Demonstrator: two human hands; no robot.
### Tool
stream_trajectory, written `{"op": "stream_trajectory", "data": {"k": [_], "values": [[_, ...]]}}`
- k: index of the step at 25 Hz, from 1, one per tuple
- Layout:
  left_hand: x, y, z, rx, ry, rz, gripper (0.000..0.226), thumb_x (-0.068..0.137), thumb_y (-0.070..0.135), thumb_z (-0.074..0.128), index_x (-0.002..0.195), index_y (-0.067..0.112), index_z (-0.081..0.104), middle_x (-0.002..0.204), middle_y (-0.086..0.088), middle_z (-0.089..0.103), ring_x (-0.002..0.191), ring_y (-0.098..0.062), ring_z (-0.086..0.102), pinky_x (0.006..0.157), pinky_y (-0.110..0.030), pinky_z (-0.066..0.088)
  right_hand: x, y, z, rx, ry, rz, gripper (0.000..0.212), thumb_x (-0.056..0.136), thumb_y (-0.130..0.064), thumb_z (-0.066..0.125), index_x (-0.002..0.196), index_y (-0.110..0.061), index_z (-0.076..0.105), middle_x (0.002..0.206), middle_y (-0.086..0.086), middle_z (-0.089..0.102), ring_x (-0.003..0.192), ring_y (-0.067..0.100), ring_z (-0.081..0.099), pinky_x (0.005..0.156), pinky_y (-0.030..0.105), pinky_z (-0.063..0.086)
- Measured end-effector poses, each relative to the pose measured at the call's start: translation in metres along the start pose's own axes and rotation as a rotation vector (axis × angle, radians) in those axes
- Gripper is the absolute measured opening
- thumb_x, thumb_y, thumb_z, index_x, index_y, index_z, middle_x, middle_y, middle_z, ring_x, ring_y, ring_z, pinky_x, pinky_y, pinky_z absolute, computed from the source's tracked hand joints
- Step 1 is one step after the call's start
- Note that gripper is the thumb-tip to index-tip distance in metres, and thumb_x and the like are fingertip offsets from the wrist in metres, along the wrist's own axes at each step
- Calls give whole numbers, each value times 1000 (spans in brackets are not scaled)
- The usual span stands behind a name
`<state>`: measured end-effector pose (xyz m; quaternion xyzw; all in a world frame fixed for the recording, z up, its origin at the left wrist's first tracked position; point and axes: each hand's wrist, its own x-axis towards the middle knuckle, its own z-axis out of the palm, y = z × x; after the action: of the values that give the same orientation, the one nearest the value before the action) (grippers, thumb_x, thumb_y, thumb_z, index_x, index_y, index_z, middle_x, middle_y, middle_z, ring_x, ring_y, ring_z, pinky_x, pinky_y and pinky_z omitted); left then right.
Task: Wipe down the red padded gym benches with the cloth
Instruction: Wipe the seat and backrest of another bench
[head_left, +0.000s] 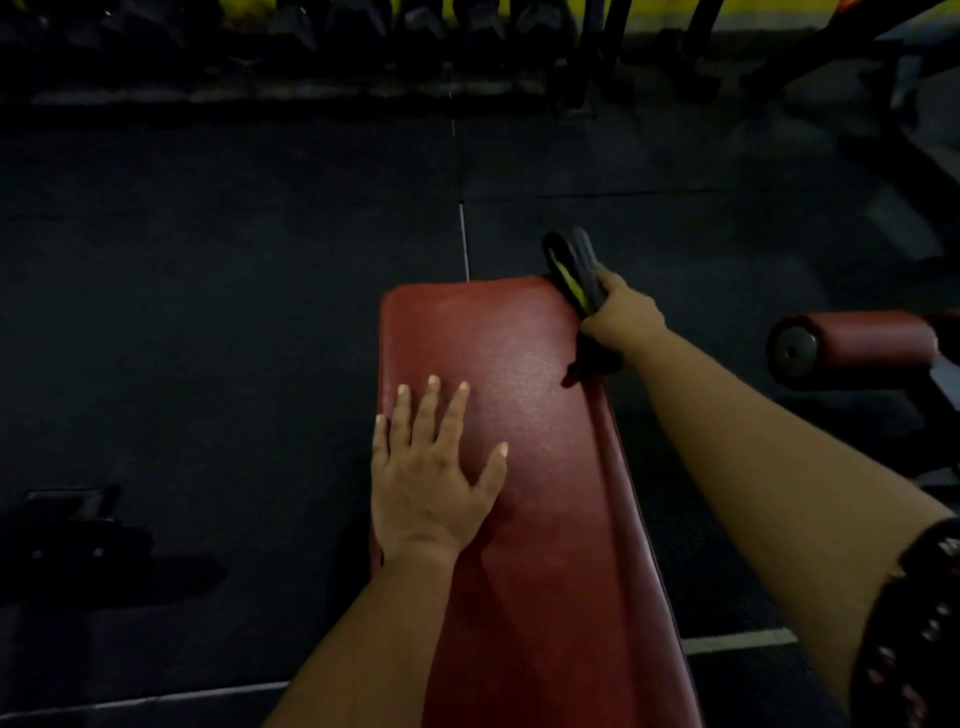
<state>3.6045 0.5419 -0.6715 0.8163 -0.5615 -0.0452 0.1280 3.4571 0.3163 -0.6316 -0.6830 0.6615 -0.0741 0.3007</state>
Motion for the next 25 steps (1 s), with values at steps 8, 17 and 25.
{"op": "stream_trajectory", "data": {"k": [8, 17, 25], "values": [[0, 0, 2, 26, 2, -16, 77, 87, 72, 13, 155, 35, 22, 163, 4, 19, 152, -20, 5, 123, -41, 2, -51, 48, 13, 302, -54, 62, 66, 92, -15, 53, 151, -30, 30, 144, 13, 46, 105, 26, 54, 82, 30, 46], [0, 0, -2, 41, -25, -20, 82, 82, 74, 6, 155, 37, 16, 164, 5, 14, 152, -18, 1, 123, -40, 0, -103, 51, 16, 77, 51, -58, 69, 91, -18, 52, 153, -31, 25, 123, 16, 52, 94, 30, 54, 75, 31, 42], [1, 0, 1, 58, -3, 6, 80, 83, 74, 17, 155, 38, 21, 163, 3, 20, 152, -20, 6, 123, -41, 3, -104, 70, 10, 100, -17, -31, 41, 91, -50, 50, 129, -38, 41, 120, 1, 51, 122, 30, 41, 102, 59, 26]]}}
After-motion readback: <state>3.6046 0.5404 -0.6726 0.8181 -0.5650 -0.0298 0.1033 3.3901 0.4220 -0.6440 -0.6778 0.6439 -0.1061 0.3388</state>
